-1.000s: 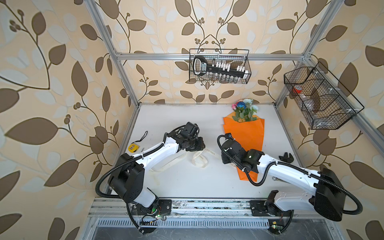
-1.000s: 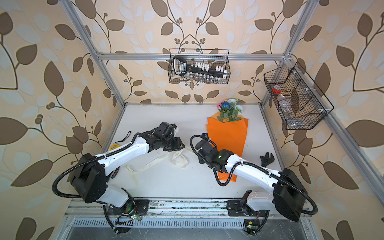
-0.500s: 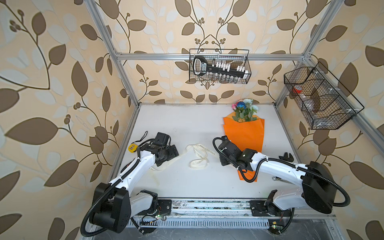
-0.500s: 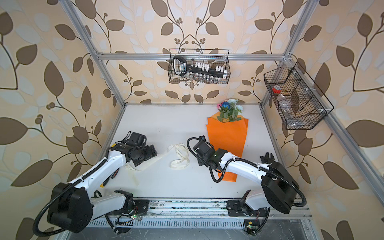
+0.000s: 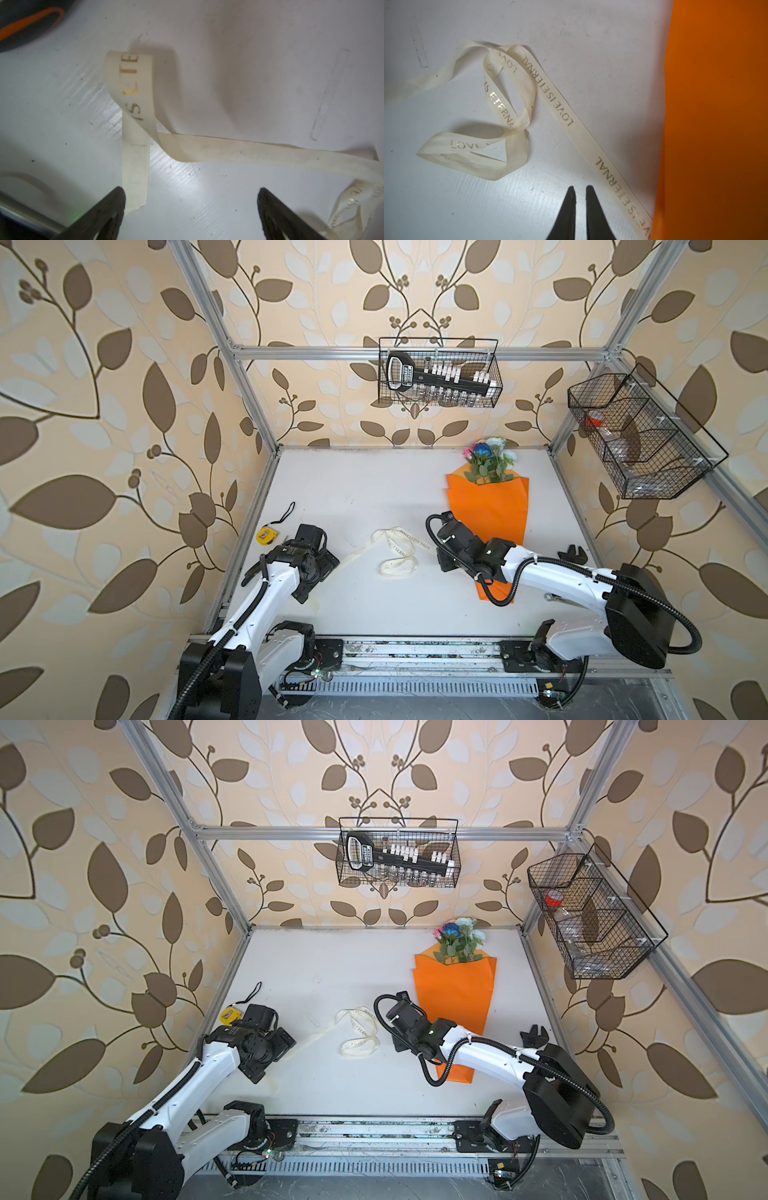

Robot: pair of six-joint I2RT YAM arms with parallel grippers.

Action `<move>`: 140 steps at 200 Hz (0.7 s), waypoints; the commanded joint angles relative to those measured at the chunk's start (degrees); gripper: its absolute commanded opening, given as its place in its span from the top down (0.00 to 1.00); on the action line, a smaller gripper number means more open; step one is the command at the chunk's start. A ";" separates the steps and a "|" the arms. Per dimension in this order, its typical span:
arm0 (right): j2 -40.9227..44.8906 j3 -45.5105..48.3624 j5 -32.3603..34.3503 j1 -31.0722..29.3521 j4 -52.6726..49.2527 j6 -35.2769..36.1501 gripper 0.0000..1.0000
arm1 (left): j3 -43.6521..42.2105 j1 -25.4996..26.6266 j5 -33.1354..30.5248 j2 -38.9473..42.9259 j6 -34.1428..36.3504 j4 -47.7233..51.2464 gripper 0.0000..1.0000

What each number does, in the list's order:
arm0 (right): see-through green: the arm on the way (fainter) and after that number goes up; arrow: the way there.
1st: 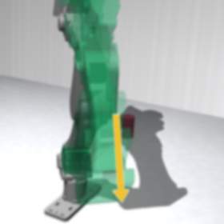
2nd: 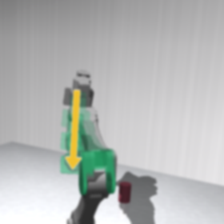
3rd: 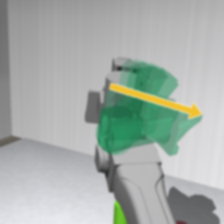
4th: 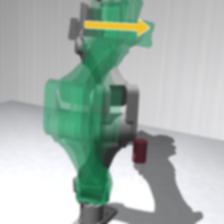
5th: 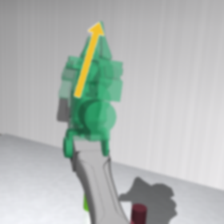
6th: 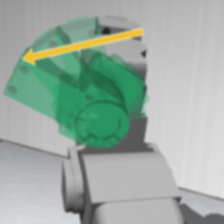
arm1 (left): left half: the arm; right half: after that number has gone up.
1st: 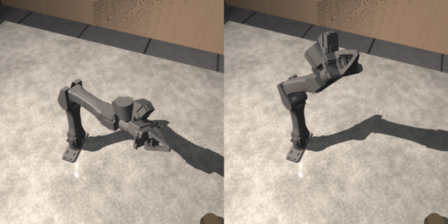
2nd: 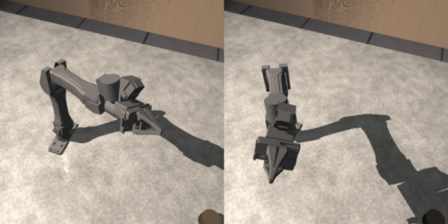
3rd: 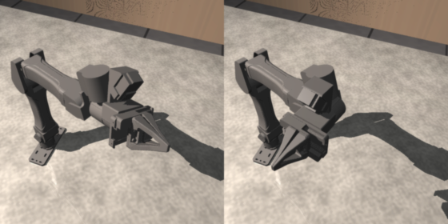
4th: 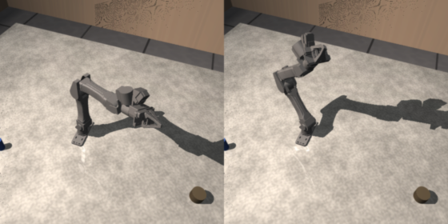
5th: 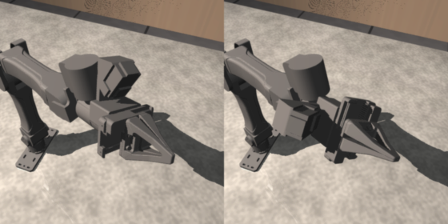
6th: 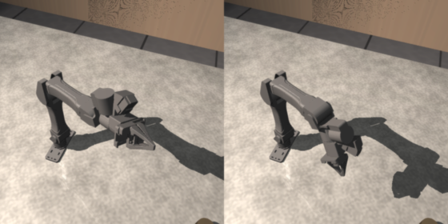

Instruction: Tie the bouquet of fake flowers

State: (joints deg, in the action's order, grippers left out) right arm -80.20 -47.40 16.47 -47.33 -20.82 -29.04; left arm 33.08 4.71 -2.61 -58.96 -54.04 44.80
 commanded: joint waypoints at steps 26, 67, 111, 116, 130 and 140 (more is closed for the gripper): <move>1.89 0.35 0.38 0.13 0.43 0.84 0.85 | -1.26 -2.64 -5.39 -6.47 -1.57 -11.44 0.29; 2.62 1.06 1.17 2.84 0.99 0.20 0.85 | 7.12 -2.95 -12.95 -4.73 8.05 -10.33 1.00; -2.37 0.29 -4.53 4.71 5.18 2.93 0.83 | 24.94 -3.00 -19.64 6.32 22.16 -10.26 1.00; -3.31 -0.17 -5.09 4.70 5.46 3.08 0.82 | 27.08 -3.03 -20.83 6.94 23.01 -9.79 1.00; -5.79 -1.70 -6.16 4.64 6.13 3.31 0.82 | 31.68 -3.04 -21.68 7.96 25.05 -8.96 1.00; -7.30 -2.93 -6.48 4.40 6.23 3.57 0.81 | 34.02 -3.04 -19.89 7.82 24.19 -6.07 1.00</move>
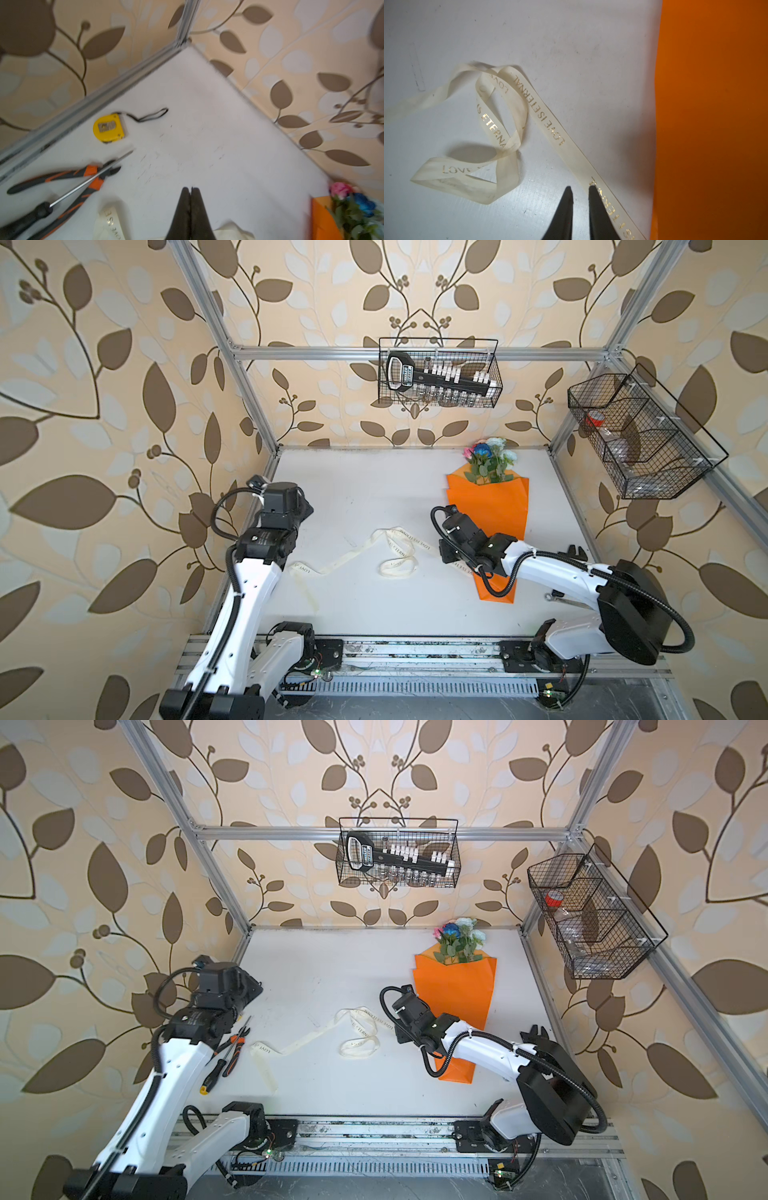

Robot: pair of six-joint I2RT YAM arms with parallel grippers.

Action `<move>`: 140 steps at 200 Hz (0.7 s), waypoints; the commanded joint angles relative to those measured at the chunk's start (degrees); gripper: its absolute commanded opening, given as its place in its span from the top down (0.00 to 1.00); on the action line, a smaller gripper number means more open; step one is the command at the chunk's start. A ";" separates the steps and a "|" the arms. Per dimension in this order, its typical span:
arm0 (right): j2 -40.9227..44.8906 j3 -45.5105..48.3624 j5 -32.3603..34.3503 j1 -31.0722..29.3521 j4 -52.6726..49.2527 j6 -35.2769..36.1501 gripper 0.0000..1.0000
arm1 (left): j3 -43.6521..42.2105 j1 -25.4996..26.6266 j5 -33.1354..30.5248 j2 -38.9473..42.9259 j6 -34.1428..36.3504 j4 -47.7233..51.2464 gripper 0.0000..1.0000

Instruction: Tie the bouquet of fake flowers

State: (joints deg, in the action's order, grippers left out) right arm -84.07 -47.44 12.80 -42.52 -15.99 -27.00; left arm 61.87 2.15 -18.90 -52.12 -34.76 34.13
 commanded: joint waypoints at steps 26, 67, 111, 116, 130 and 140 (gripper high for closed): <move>-5.91 -5.50 -0.93 -1.65 0.52 1.95 0.74 | 3.29 -0.44 4.48 -0.53 -1.06 10.80 0.24; -4.21 -4.22 -1.18 -1.80 0.70 1.87 0.49 | -6.70 -0.73 12.15 -4.37 -7.19 16.48 0.01; 1.44 -2.04 -0.34 -1.85 1.20 2.11 0.26 | -18.82 -3.22 18.81 -6.16 -11.18 12.45 0.01; 2.02 -1.83 -0.40 -1.84 1.45 2.14 0.23 | -19.82 -4.01 19.51 -6.94 -11.32 11.66 0.01; 3.30 -1.61 -0.15 -1.88 1.77 2.06 0.01 | -22.06 -5.77 20.18 -9.42 -11.64 9.04 0.01; 3.85 -1.61 0.12 -1.86 1.84 1.98 0.01 | -22.97 -6.76 19.98 -10.85 -11.90 7.27 0.01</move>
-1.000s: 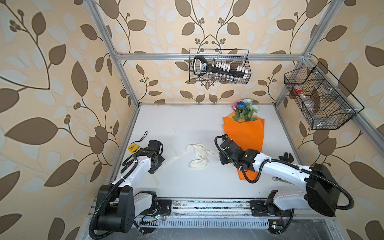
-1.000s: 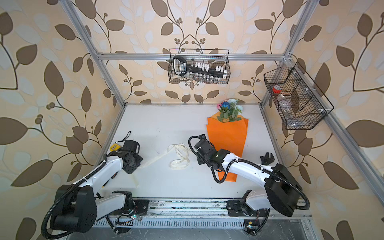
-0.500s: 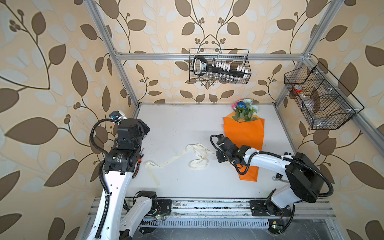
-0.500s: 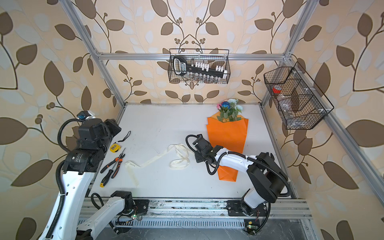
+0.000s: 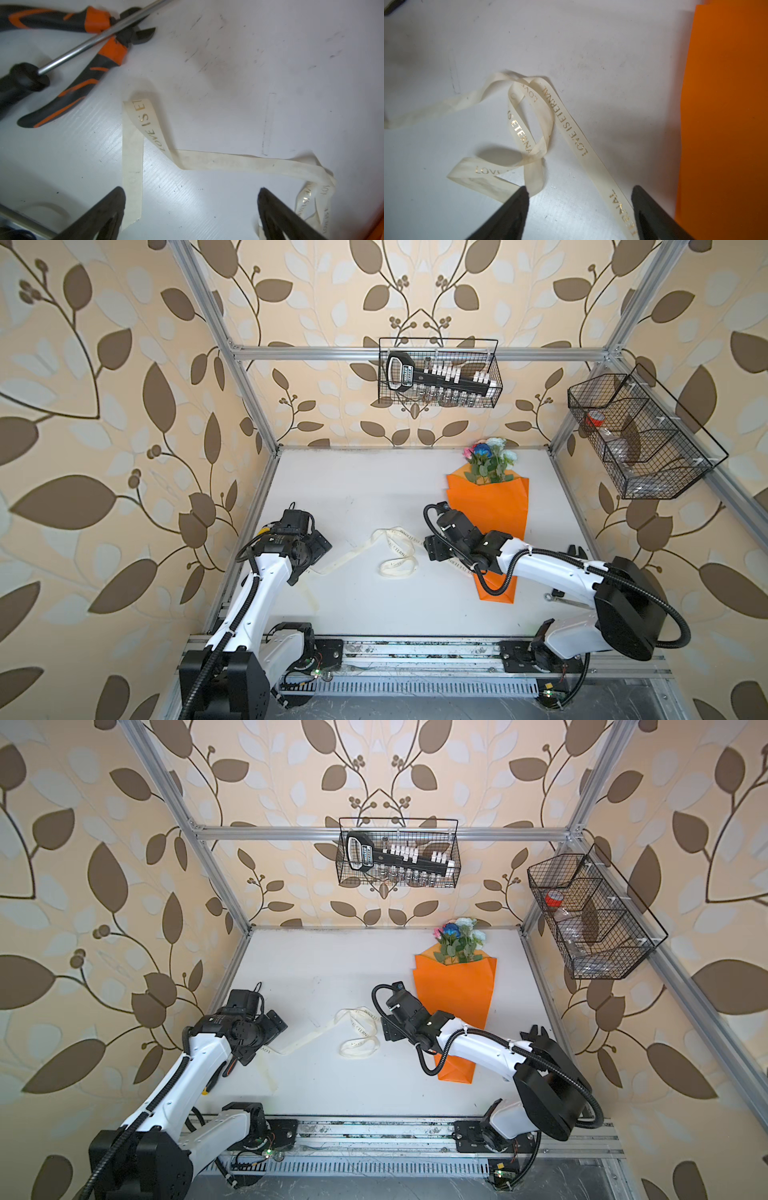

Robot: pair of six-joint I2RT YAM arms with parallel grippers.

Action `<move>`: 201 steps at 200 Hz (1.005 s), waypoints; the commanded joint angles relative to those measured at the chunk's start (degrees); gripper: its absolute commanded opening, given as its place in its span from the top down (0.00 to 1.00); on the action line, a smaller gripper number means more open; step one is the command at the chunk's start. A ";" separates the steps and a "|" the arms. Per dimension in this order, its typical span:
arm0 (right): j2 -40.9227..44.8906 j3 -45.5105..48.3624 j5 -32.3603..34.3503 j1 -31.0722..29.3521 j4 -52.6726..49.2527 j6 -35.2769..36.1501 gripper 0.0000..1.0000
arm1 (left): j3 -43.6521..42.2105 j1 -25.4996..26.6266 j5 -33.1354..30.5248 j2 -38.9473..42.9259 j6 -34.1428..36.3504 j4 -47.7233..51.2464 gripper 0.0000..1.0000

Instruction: Tie the bouquet of fake flowers

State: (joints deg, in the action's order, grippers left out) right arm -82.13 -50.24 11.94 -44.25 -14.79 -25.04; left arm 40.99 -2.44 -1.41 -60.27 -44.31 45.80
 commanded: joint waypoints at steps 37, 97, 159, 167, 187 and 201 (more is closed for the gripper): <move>3.63 1.72 1.88 0.04 0.94 0.05 0.01 | -4.13 -5.51 -0.15 -7.42 -4.18 -11.38 0.01; 6.08 2.07 4.46 0.69 0.99 -1.64 0.01 | -5.40 -7.80 2.27 -17.86 -8.60 -21.92 0.22; 4.58 2.31 4.95 2.11 1.00 -0.42 0.01 | 2.60 -8.36 -1.15 -11.25 -5.49 -14.90 1.00; 3.37 1.80 5.23 2.14 0.82 0.20 0.01 | 4.69 -8.36 -2.28 -7.33 -4.38 -13.29 1.00; -0.77 0.40 3.81 2.03 0.96 2.36 0.03 | 11.27 -8.38 -6.67 0.47 0.45 -9.66 1.00; -3.93 -0.79 1.66 2.05 1.51 3.73 0.12 | 16.53 -8.43 -9.73 3.45 3.91 -7.42 1.00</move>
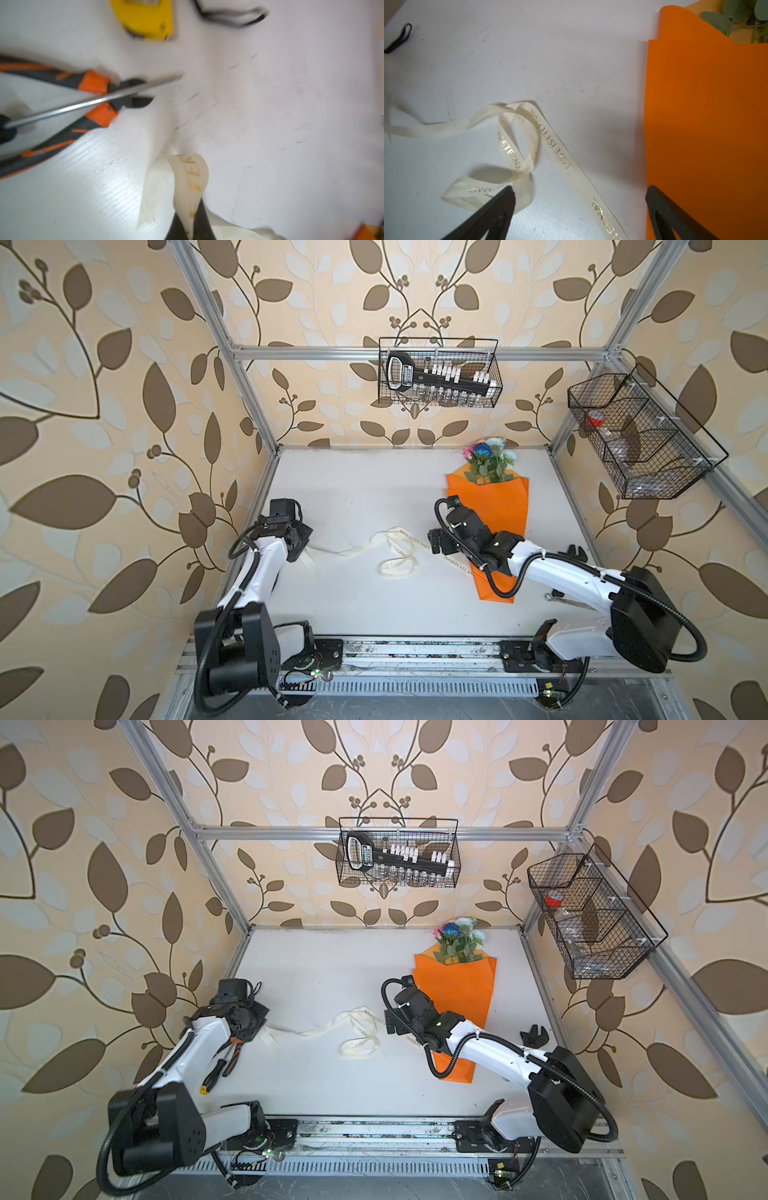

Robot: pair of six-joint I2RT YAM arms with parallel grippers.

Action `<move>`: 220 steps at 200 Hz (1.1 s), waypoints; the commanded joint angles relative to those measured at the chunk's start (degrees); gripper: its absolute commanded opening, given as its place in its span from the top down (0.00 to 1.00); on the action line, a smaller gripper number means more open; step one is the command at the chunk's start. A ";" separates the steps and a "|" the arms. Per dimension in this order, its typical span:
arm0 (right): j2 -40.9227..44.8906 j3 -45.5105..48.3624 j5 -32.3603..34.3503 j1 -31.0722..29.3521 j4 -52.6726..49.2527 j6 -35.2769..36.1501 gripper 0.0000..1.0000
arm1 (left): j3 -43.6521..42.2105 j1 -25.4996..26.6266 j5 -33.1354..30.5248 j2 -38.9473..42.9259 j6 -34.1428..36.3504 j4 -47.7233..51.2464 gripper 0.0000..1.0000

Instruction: Tie the bouquet of fake flowers

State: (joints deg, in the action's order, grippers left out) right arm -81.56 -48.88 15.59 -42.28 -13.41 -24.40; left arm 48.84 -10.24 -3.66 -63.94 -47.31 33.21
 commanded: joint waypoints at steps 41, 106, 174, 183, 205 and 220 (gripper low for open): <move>-13.98 -8.47 -5.53 -0.51 1.40 5.96 0.28 | 20.58 -0.65 -9.88 8.78 12.72 8.59 1.00; -27.31 -20.44 -6.45 -6.90 1.09 11.48 0.26 | 28.62 -0.65 -12.20 8.33 17.58 8.83 1.00; -37.74 -27.66 -3.57 -5.83 -1.53 9.24 0.33 | 32.61 -0.70 -17.82 4.32 19.19 10.69 1.00; -38.59 -27.87 -3.60 -4.56 -2.16 8.25 0.41 | 33.16 -0.74 -18.51 3.10 19.35 10.73 1.00; -38.66 -26.30 -4.32 -1.41 -3.08 6.27 0.68 | 35.22 -1.09 -20.61 -0.01 20.38 11.58 1.00; -37.21 -23.60 -3.36 0.44 -3.20 4.92 0.78 | 36.13 -1.53 -21.84 -1.41 21.40 11.96 1.00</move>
State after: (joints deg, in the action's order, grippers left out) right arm -118.24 -75.94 10.33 -44.88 -12.27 -16.91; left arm 81.87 -10.70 -20.71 -63.99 -28.32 43.64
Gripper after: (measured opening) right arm 0.265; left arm 0.048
